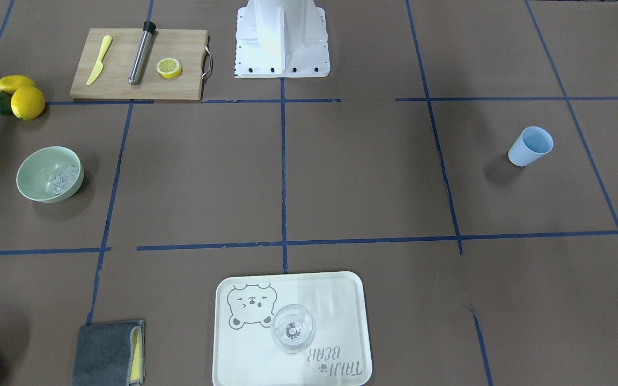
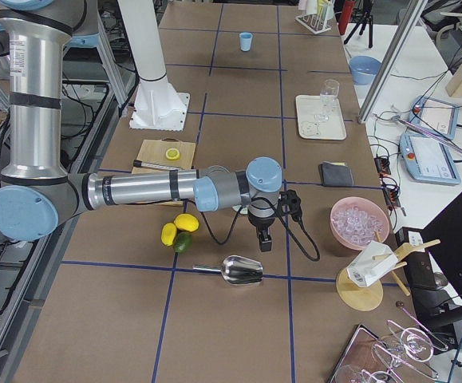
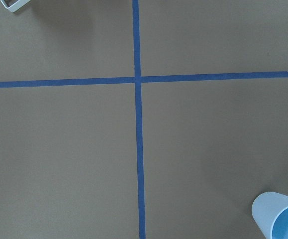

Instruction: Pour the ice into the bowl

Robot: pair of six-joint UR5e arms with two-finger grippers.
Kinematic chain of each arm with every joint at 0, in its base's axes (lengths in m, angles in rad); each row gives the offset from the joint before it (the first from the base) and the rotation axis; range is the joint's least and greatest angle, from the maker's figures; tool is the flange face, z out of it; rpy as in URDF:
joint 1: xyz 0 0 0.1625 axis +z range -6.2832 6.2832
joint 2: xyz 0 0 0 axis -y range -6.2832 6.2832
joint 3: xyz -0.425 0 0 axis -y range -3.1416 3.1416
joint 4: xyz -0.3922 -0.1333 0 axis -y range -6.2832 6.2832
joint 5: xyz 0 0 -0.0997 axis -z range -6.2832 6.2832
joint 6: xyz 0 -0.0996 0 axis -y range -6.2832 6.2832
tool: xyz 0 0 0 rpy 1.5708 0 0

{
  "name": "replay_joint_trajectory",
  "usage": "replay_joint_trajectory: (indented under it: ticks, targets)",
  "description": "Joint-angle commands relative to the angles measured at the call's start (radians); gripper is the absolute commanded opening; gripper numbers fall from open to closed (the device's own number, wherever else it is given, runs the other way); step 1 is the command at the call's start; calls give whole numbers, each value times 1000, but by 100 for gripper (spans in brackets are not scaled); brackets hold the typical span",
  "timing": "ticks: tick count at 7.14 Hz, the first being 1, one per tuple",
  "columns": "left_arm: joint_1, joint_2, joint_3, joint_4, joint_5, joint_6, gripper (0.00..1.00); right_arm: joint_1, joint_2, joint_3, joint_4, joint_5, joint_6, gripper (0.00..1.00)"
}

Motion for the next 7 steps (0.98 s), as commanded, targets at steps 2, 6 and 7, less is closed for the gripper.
replay_joint_trajectory:
  ticks: [2, 6, 7]
  targets:
    - [10, -44, -2, -3, -1, 11, 100, 26, 13, -1, -69, 11, -68, 100]
    - [8, -41, 62, -21, -1, 38, 100, -2, -4, -8, -58, 6, -73, 100]
    - [4, -37, 94, -20, -1, 178, 100, -2, -7, -8, -58, 6, -71, 100]
